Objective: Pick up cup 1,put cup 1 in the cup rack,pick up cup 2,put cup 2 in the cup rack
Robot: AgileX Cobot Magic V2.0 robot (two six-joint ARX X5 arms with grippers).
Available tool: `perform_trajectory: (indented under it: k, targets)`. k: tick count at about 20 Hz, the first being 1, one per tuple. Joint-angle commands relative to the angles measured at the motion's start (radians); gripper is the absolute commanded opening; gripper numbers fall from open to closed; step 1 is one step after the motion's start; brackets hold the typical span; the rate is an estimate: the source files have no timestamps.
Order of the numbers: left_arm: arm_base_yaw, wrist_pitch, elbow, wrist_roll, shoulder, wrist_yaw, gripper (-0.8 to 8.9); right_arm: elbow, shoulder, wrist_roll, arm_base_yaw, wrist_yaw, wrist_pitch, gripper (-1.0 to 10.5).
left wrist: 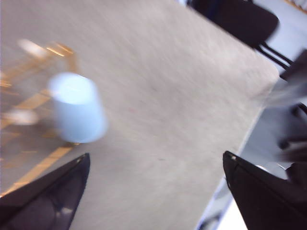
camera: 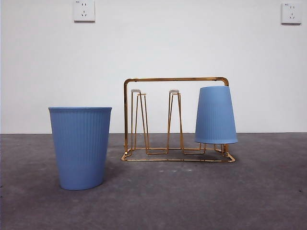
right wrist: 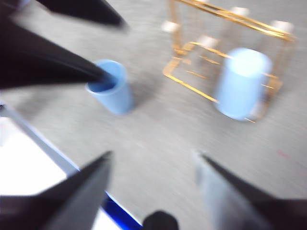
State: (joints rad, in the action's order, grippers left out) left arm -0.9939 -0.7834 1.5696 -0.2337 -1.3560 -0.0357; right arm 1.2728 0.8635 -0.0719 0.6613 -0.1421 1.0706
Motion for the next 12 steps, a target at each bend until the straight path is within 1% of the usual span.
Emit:
perform_trajectory:
  k: [1, 3, 5, 7, 9, 12]
  targets:
    - [0.012, -0.108, -0.003, 0.045, 0.101, -0.100, 4.67, -0.006, 0.095, -0.034, 0.000, -0.080, -0.093, 4.4]
    - [0.015, -0.200, -0.003, 0.045, 0.179, -0.182, 4.67, -0.006, 0.194, -0.046, 0.001, -0.135, -0.182, 4.4]
    - [0.015, -0.256, -0.003, 0.045, 0.245, -0.224, 4.67, -0.006, 0.302, -0.079, 0.003, -0.180, -0.260, 4.4]
    - [0.015, -0.302, -0.003, 0.043, 0.294, -0.259, 4.67, -0.006, 0.416, -0.109, 0.026, -0.184, -0.338, 4.4]
    - [0.015, -0.352, -0.003, 0.030, 0.332, -0.306, 4.67, -0.005, 0.519, -0.116, 0.048, -0.183, -0.410, 4.4]
    - [0.015, -0.386, -0.004, 0.024, 0.372, -0.309, 4.67, 0.014, 0.666, -0.138, 0.093, -0.164, -0.484, 4.4]
